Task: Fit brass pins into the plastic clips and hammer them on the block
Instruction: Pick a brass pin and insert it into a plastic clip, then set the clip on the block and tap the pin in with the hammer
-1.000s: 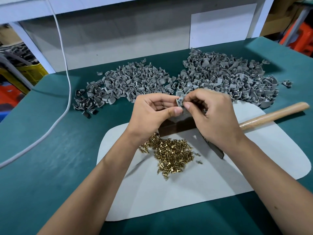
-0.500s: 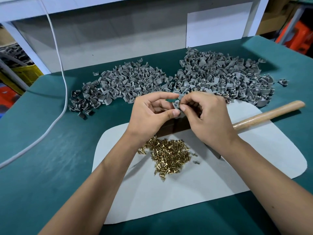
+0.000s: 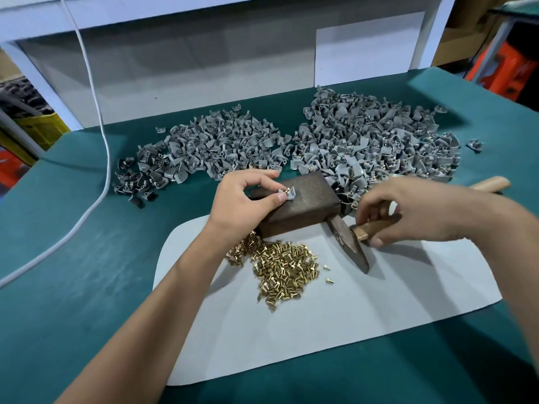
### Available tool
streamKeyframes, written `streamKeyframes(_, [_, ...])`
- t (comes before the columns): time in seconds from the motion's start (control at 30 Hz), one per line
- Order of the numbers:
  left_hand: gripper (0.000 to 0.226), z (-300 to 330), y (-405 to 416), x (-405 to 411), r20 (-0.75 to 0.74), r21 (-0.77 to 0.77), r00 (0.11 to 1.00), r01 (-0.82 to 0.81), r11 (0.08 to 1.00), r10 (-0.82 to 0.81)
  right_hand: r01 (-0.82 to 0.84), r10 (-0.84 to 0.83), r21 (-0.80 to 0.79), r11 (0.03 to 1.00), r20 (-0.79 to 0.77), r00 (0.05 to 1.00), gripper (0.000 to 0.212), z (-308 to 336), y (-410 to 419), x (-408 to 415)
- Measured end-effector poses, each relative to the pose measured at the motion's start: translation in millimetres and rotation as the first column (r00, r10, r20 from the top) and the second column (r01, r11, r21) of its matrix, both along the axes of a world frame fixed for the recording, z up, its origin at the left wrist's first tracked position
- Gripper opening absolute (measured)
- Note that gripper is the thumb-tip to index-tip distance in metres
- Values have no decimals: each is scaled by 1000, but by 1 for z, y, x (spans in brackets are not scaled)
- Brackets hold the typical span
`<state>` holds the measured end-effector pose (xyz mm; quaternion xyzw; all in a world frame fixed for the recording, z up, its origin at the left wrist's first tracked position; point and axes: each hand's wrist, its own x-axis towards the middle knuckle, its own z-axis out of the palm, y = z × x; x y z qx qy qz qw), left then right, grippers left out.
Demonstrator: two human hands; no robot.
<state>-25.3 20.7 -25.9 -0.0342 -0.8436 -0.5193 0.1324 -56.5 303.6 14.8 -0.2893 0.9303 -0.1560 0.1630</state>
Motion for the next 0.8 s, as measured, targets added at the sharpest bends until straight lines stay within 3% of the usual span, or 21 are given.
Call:
streamKeyframes(0.1, [8,-1,0,0,32,43,999,10,999,-12,-27,27,-41,999,-15,1000,24,-5,-1,0])
streamKeyframes(0.23, [8,-1,0,-1,28,26,1000,4,1000,-5,-63,88,-171,983,148,985,14,10,6,-2])
streamKeyframes(0.3, [7,-1,-1,-1,23,5,1000,8,1000,-8,-55,97,-263,963,149,984,5,24,3,-1])
streamKeyframes(0.47, [7,-1,-3,0,25,38,999,23,999,-24,11,-52,-412,911,-89,995,36,27,-32,2])
streamKeyframes(0.63, [6,0,-4,-1,42,48,999,23,999,-25,54,-154,-278,959,-352,923,30,17,-52,1])
streamKeyframes(0.8, [8,-2,-4,-3,57,67,998,9,998,-13,9,-304,-499,867,-515,802,30,19,-62,7])
